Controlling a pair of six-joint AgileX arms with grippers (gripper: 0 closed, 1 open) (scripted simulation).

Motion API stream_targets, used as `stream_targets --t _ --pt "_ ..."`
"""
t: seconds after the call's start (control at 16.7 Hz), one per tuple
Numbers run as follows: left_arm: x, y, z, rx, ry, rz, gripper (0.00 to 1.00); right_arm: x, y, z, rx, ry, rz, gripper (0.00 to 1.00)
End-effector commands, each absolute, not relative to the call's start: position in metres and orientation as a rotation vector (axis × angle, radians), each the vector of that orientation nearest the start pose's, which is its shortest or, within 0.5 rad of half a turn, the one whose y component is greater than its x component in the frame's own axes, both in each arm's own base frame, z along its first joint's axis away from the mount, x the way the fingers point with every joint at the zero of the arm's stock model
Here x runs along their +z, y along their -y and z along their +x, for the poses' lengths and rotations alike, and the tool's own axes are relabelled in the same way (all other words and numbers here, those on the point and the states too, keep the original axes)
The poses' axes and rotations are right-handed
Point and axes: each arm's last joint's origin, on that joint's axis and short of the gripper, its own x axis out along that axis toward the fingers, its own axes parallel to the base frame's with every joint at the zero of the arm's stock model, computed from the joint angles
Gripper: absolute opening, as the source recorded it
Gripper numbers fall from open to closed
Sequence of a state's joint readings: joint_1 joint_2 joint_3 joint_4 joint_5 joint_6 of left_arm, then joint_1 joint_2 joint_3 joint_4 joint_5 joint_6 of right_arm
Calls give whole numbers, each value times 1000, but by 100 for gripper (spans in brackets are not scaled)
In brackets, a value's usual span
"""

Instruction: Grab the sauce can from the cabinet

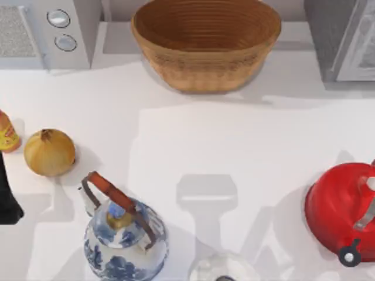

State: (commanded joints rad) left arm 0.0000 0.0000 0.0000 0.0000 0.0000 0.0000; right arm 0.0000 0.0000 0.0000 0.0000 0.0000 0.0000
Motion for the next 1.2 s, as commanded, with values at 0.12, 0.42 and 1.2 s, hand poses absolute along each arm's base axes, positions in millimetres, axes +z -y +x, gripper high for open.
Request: stream_targets --t 0.12,0.42,1.2 --pt "160 1 106 0 0 0 100 160 1 106 0 0 0 100" --pt "160 1 106 0 0 0 100 198 0 108 -10 -41 -1 100" --pt "160 1 106 0 0 0 100 461 -27 196 0 12 -1 100"
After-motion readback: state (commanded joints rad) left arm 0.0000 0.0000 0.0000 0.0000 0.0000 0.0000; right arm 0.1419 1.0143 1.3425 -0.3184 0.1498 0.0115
